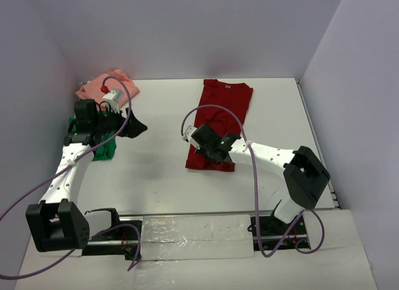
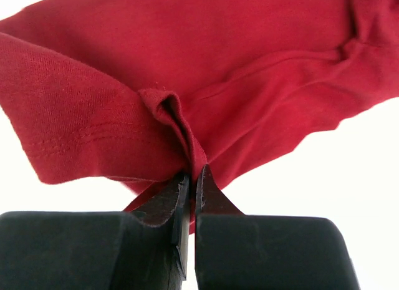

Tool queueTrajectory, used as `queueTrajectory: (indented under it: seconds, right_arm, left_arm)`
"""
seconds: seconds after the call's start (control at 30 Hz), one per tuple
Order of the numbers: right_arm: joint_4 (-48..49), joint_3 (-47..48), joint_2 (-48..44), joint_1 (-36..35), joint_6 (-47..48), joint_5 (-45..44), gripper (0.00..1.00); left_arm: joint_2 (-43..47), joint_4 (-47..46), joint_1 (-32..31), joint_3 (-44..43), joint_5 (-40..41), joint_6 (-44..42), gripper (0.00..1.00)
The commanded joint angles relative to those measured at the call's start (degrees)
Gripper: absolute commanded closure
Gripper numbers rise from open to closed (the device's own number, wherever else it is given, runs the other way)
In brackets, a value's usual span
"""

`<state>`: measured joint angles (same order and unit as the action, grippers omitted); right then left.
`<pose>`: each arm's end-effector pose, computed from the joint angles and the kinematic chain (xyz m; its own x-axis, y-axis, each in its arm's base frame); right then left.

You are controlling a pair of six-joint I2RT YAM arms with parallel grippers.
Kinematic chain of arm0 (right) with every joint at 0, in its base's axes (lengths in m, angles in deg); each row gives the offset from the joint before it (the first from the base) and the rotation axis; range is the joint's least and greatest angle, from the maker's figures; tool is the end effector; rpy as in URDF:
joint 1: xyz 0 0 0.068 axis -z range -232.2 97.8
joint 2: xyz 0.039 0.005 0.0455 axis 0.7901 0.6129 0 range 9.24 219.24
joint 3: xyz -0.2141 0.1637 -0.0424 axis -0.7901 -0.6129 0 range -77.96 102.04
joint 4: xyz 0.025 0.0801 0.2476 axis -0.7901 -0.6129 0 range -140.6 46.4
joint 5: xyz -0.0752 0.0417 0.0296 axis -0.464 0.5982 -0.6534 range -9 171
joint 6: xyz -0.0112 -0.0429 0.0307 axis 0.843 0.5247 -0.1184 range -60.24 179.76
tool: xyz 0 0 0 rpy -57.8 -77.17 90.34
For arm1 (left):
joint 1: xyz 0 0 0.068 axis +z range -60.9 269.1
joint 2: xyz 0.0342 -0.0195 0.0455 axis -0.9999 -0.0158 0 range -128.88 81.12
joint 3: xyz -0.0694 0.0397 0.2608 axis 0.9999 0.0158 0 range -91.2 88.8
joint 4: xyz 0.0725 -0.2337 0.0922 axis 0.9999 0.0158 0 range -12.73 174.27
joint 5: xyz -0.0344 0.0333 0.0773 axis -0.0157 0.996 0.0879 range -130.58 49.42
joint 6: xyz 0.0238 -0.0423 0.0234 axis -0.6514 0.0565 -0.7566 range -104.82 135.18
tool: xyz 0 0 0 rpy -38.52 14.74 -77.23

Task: Fold and stack the t-shirts
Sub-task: Fold the folded rectangular tshirt in 1/3 of the way

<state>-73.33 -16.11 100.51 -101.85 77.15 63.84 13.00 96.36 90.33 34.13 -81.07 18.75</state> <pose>0.2177 0.2402 0.2166 -0.3421 -0.8438 -0.4135 -0.7676 0.5048 -0.3949 0.2596 -0.0175 0.3055 -0.5697 -0.0598 -0.8197 0.4964 0.7698 -0.4011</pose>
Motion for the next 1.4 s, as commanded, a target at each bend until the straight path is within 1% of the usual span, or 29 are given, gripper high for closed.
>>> queueTrajectory:
  seconds: [0.0,0.13,0.3,0.33,0.5,0.63,0.77,0.93,1.03,1.33,1.37]
  right_arm:
    - [5.65,3.01,2.24,3.31,3.44,-2.86,1.0]
    - [8.55,5.56,6.02,7.45,5.2,-2.78,1.0]
    - [11.36,9.78,10.07,10.62,7.57,-3.66,1.0]
    - [12.24,11.61,12.95,12.02,8.62,-4.27,1.0]
    - [14.09,15.06,16.22,13.44,9.68,-5.68,1.0]
    - [14.09,18.83,18.68,15.1,9.77,-5.59,1.0]
    - [14.18,21.82,22.11,16.69,9.16,-7.61,1.0]
    - [13.74,23.49,23.61,18.71,8.28,-10.69,1.0]
    - [11.38,24.81,25.1,20.29,7.05,-11.66,1.0]
    - [10.23,26.22,27.03,22.84,5.82,-11.57,1.0]
    - [9.62,26.57,27.3,22.75,5.47,-10.35,0.94]
  left_arm:
    - [0.0,-0.2,0.44,0.36,-2.4,-1.46,0.15]
    - [-0.35,-0.11,0.44,0.36,-2.66,-1.64,0.16]
    - [-0.96,-0.2,0.44,0.53,-3.02,-1.81,0.16]
    - [-1.14,-0.11,0.44,0.71,-3.19,-1.99,0.16]
    - [-0.79,-0.28,0.44,1.32,-3.28,-2.25,0.16]
    - [-0.79,-0.02,0.44,1.24,-3.45,-2.34,0.16]
    - [-0.44,-0.02,0.44,1.24,-3.46,-2.43,0.16]
    - [-0.26,-0.02,0.43,1.59,-3.54,-2.7,0.16]
    - [-0.52,-0.2,0.44,1.41,-3.98,-2.52,0.17]
    - [-0.88,-0.11,0.44,1.33,-4.6,-2.78,0.17]
    - [-0.7,-0.19,0.44,1.33,-4.77,-2.78,0.17]
